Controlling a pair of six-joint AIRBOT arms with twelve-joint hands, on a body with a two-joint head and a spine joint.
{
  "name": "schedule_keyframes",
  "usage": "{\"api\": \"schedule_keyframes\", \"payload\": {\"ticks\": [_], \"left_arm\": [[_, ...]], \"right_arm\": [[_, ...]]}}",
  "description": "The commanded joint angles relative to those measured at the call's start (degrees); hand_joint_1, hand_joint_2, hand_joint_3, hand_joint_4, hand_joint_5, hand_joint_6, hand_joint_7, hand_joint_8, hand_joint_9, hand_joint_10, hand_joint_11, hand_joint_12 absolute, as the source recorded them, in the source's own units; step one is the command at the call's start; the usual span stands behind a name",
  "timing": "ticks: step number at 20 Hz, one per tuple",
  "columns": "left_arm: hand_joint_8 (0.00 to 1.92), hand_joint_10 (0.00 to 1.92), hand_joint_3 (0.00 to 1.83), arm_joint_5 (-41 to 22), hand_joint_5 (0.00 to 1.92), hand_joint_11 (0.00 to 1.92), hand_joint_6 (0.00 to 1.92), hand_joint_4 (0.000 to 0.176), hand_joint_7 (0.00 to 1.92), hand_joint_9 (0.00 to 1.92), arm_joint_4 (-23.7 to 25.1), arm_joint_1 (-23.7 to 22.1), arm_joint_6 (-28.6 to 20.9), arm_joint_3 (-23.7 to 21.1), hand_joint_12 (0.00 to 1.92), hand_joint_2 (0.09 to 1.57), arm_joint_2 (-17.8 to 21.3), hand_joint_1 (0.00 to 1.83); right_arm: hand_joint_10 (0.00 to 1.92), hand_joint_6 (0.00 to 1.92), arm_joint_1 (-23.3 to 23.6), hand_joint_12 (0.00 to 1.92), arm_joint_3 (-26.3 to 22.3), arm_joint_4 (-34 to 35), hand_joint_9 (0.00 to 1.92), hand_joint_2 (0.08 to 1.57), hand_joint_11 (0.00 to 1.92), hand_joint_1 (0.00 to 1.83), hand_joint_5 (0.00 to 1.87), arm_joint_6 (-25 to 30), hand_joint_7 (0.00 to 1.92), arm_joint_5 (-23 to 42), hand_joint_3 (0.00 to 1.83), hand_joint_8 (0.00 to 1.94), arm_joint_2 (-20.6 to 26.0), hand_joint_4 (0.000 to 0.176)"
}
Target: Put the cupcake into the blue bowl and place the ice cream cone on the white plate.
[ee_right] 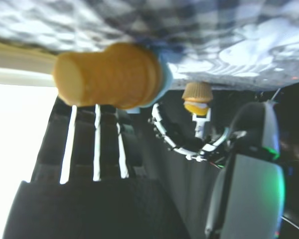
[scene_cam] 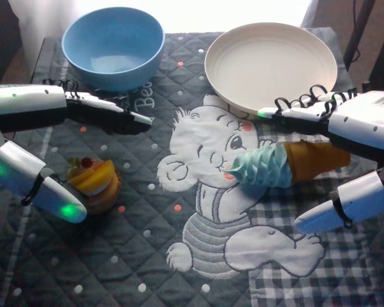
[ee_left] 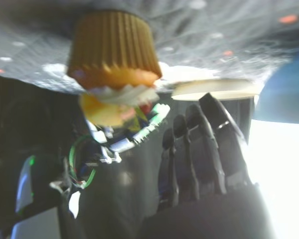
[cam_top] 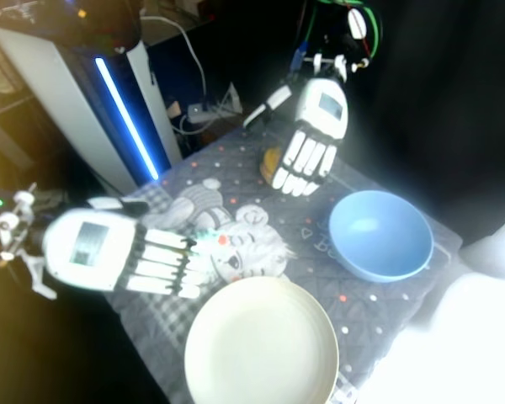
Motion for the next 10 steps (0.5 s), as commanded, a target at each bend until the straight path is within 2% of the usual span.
{"api": "schedule_keyframes", "payload": {"ticks": [1,3,5,7,8,10], "left_arm": [[0.01,0.01,0.00,-4.2,0.32,0.09,0.01,0.000,0.42,0.44,-2.4,-0.5,-1.0,0.2,0.93,0.71,-0.5,0.72],[0.00,0.00,0.00,-3.8,0.32,0.03,0.00,0.000,0.40,0.42,-1.8,-0.1,-1.3,0.3,0.97,0.71,-0.8,0.68],[0.00,0.01,0.00,-3.4,0.32,0.00,0.00,0.000,0.38,0.41,-1.2,0.6,-1.9,0.3,1.08,0.70,-1.0,0.66],[0.00,0.01,0.00,-3.2,0.32,0.00,0.00,0.000,0.39,0.42,-0.9,1.0,-2.1,0.3,1.10,0.70,-1.1,0.66],[0.01,0.02,0.00,-3.1,0.33,0.02,0.01,0.000,0.40,0.44,-0.6,1.1,-2.2,0.3,1.11,0.70,-1.2,0.68],[0.00,0.00,0.00,-2.8,0.35,0.05,0.00,0.000,0.39,0.44,0.1,1.3,-2.6,0.2,1.03,0.70,-1.3,0.67]], "right_arm": [[0.00,0.00,0.4,0.19,0.5,1.6,0.28,0.78,0.14,0.67,0.11,0.3,0.33,6.4,0.02,0.00,0.0,0.000],[0.00,0.00,0.4,0.19,0.8,1.9,0.27,0.78,0.14,0.67,0.11,0.3,0.33,6.5,0.01,0.00,0.0,0.001],[0.01,0.01,0.4,0.19,1.1,2.1,0.28,0.79,0.15,0.69,0.13,0.3,0.34,6.6,0.01,0.01,-0.2,0.018],[0.01,0.01,0.4,0.19,1.2,2.3,0.28,0.79,0.15,0.69,0.13,0.3,0.34,6.6,0.01,0.01,-0.3,0.020],[0.02,0.01,0.4,0.20,1.3,2.3,0.32,0.79,0.18,0.69,0.15,0.3,0.36,6.6,0.01,0.01,-0.4,0.011],[0.02,0.01,0.4,0.20,1.3,2.3,0.38,0.80,0.21,0.70,0.18,0.3,0.40,6.6,0.00,0.01,-0.4,0.008]]}}
